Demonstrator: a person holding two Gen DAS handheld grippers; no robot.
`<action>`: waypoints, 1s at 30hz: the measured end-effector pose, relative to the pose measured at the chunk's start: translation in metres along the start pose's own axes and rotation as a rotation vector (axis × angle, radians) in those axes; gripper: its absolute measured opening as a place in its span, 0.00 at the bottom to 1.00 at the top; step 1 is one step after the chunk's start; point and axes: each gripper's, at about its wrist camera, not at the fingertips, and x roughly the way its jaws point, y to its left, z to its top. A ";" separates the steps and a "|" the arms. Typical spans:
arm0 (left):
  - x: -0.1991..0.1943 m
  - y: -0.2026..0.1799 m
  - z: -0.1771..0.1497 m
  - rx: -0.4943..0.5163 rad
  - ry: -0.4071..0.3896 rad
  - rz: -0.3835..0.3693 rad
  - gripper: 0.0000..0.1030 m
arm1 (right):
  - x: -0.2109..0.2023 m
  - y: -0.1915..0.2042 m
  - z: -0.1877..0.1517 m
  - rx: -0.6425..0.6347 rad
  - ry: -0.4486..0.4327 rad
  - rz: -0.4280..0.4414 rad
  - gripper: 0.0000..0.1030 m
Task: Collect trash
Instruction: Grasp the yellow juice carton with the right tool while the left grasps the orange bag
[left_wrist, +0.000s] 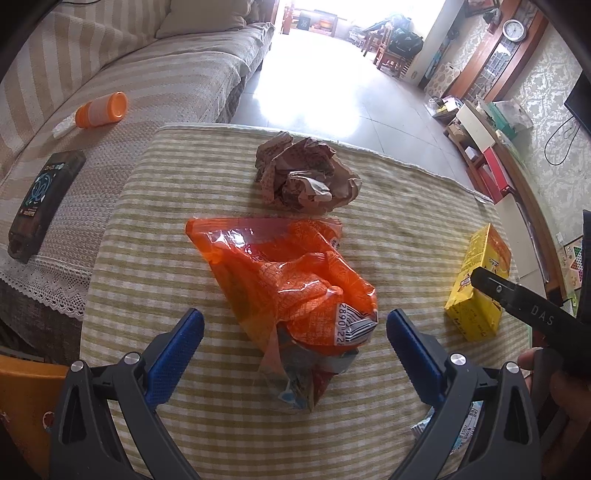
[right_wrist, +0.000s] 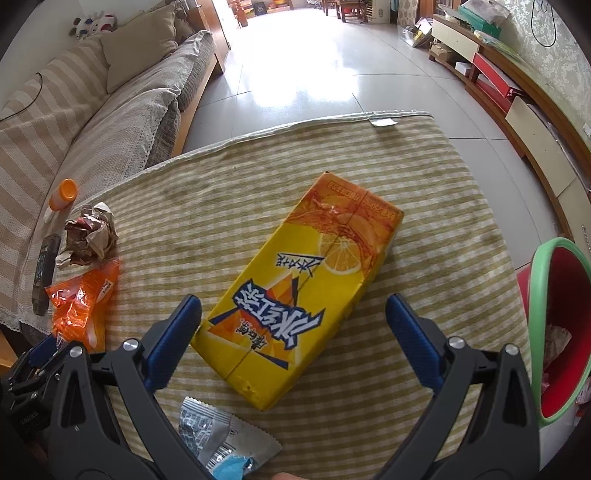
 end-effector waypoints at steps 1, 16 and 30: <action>0.001 0.001 0.001 -0.002 0.001 0.004 0.92 | 0.004 0.002 0.000 0.000 -0.001 -0.007 0.95; 0.008 -0.002 -0.007 -0.007 0.014 -0.019 0.72 | 0.002 0.009 -0.003 -0.129 0.002 -0.009 0.79; -0.025 0.001 -0.019 0.024 -0.022 -0.018 0.60 | -0.022 0.003 -0.019 -0.206 0.018 -0.017 0.56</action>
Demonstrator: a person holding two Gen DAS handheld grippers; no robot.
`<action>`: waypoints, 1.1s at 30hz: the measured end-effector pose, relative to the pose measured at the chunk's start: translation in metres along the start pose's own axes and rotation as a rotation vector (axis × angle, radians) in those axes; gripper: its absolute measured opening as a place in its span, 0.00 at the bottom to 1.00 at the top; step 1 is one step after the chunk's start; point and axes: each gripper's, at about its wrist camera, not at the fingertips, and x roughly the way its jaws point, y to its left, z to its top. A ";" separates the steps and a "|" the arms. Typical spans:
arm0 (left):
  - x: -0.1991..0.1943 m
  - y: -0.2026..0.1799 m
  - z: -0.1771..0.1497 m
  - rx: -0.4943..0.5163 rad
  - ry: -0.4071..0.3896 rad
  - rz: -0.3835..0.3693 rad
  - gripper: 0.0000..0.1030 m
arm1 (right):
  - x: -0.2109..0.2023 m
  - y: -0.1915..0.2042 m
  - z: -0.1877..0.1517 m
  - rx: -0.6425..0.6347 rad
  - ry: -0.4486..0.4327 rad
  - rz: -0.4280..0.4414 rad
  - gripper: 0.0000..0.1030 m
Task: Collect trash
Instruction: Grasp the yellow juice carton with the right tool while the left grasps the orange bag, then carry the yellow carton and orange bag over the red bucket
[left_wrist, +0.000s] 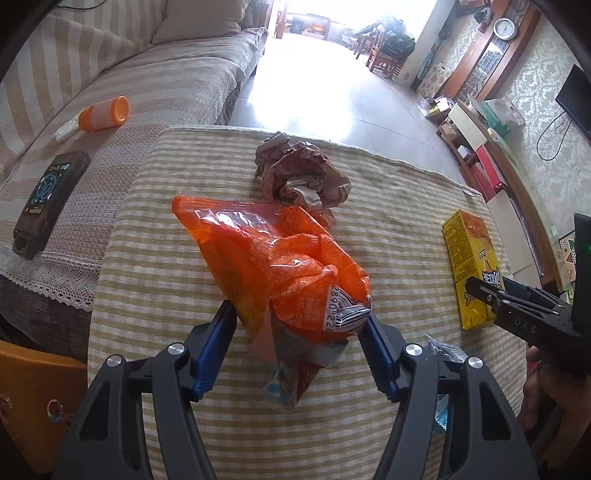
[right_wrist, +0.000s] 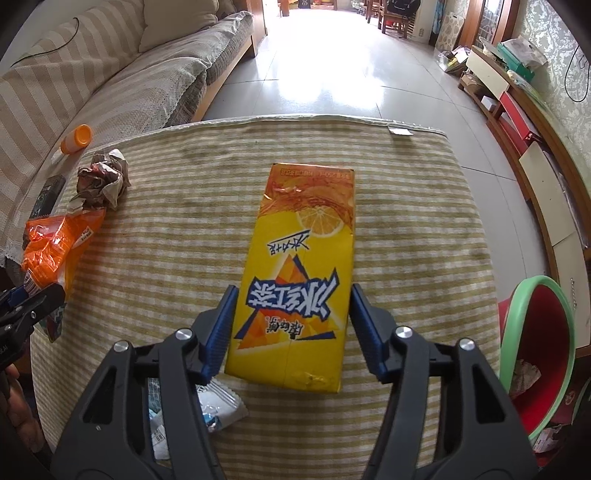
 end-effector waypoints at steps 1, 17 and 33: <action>-0.003 0.001 0.000 0.001 -0.004 0.001 0.60 | -0.002 -0.001 -0.001 0.000 -0.002 0.003 0.56; -0.065 -0.005 -0.012 0.018 -0.087 0.006 0.58 | -0.079 -0.008 -0.009 -0.009 -0.118 0.056 0.56; -0.098 -0.112 -0.009 0.191 -0.138 -0.112 0.58 | -0.159 -0.101 -0.032 0.133 -0.224 0.007 0.56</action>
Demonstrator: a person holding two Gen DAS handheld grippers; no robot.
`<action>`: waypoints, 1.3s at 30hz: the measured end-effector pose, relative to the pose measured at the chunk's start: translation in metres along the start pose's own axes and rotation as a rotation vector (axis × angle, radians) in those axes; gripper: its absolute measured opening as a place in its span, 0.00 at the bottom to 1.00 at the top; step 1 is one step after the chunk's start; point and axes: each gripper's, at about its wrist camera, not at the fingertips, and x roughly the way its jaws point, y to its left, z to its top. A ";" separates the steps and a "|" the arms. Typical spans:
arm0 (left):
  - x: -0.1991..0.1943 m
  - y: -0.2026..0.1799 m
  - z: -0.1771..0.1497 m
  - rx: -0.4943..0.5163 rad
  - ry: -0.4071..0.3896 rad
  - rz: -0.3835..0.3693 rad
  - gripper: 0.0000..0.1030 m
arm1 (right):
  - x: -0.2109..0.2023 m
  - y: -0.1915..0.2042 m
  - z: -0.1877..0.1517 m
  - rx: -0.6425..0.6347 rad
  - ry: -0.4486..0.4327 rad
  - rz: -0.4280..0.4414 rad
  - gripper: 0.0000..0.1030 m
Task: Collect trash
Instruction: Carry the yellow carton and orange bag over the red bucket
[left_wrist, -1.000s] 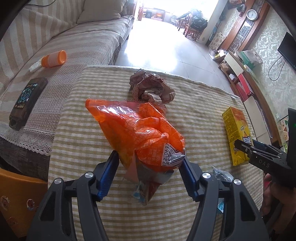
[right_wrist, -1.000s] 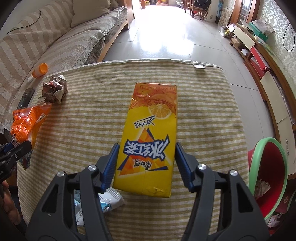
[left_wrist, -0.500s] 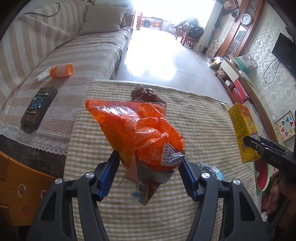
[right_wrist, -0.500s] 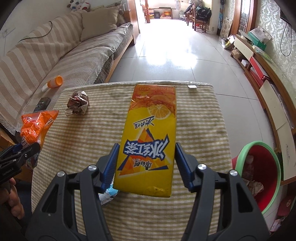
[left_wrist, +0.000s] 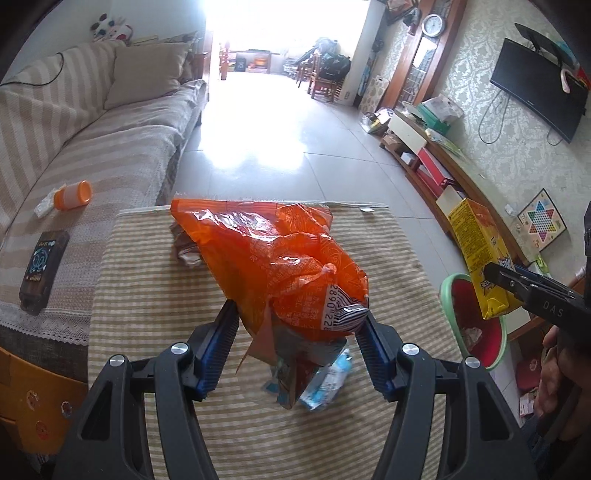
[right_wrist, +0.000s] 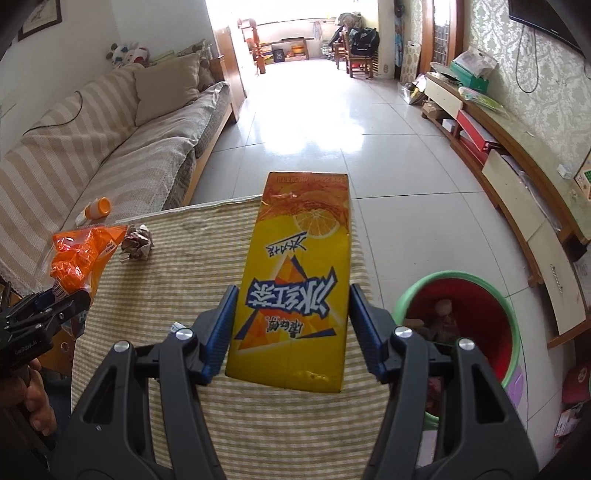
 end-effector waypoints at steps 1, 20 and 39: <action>0.001 -0.010 0.001 0.016 0.000 -0.012 0.58 | -0.003 -0.010 0.000 0.017 -0.006 -0.009 0.56; 0.026 -0.189 0.012 0.257 0.038 -0.243 0.58 | -0.054 -0.149 -0.029 0.216 -0.028 -0.152 0.56; 0.071 -0.304 -0.011 0.377 0.128 -0.381 0.59 | -0.038 -0.224 -0.053 0.398 0.018 -0.148 0.56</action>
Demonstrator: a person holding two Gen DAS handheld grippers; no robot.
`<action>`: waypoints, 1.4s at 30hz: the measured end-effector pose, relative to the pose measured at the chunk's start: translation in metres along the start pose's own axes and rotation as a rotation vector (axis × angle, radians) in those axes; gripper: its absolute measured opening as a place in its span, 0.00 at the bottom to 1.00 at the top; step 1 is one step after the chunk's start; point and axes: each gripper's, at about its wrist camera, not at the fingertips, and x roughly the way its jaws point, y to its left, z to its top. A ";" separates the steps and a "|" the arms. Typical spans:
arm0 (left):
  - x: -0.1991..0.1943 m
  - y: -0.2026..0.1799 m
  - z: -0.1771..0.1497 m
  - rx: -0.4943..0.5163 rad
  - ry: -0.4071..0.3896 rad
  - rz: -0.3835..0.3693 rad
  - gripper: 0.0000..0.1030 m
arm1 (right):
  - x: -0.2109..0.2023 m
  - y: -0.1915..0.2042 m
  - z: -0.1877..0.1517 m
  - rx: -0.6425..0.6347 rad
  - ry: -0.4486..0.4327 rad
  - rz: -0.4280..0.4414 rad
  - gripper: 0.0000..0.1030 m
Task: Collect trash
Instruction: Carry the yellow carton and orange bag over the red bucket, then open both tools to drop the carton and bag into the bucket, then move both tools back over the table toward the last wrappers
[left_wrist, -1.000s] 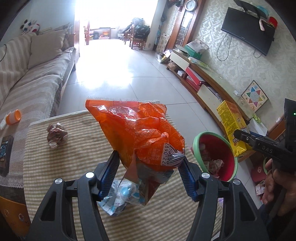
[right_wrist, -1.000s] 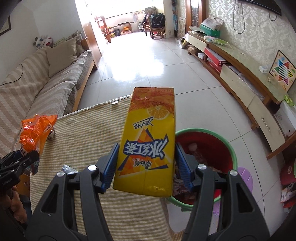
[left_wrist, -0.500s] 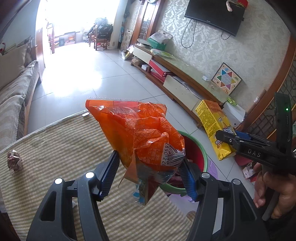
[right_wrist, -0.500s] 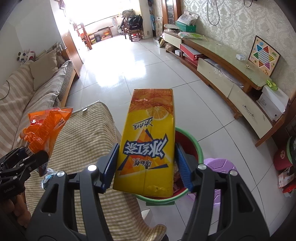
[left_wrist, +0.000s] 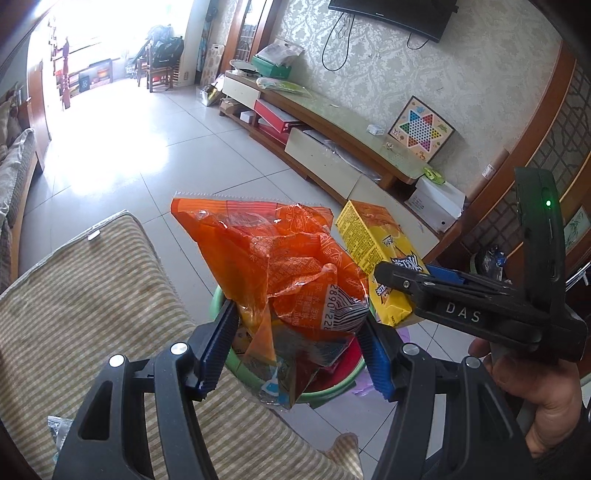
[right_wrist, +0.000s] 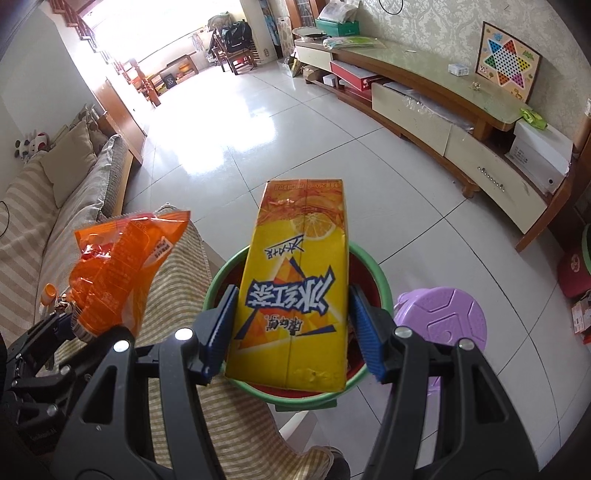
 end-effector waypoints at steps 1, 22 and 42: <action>0.004 -0.002 -0.001 0.001 0.006 -0.004 0.59 | 0.000 -0.001 0.001 0.006 0.001 0.007 0.56; 0.034 -0.011 0.005 0.009 0.047 -0.015 0.92 | -0.001 -0.015 0.009 0.076 -0.010 0.029 0.76; -0.055 0.074 -0.023 -0.117 -0.018 0.129 0.92 | 0.001 0.042 0.018 -0.028 -0.013 0.053 0.95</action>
